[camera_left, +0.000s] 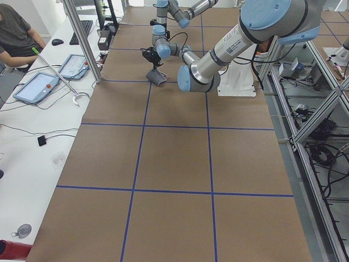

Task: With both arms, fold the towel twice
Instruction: 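Open the left gripper and raise it away from the towel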

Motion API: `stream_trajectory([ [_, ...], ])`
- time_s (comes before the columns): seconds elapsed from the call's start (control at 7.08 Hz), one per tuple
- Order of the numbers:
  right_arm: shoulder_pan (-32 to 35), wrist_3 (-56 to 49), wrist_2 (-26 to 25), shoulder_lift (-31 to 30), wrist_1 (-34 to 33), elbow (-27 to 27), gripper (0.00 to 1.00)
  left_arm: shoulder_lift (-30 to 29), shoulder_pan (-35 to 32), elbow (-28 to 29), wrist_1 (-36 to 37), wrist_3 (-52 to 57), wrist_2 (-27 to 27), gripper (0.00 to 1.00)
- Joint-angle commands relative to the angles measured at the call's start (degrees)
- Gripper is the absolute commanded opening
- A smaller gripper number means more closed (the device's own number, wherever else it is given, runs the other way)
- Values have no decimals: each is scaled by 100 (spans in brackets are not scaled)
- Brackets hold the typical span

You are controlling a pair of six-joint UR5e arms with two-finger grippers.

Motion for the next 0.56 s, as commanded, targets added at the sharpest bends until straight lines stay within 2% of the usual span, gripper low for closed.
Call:
stream_trajectory([
  [0.0, 63, -164, -4, -20, -24, -9, 100, -50, 110, 102, -193, -2, 226, 18],
  [0.14, 64, -201, -12, -29, -24, -27, 100, -60, 84, 102, -202, 33, 226, 76],
  [0.28, 64, -201, -4, -29, -24, -27, 100, -68, 23, 59, -272, 155, 218, 100],
  [0.42, 64, -201, -4, -29, -15, -27, 100, -68, -13, 41, -403, 165, 209, 100],
])
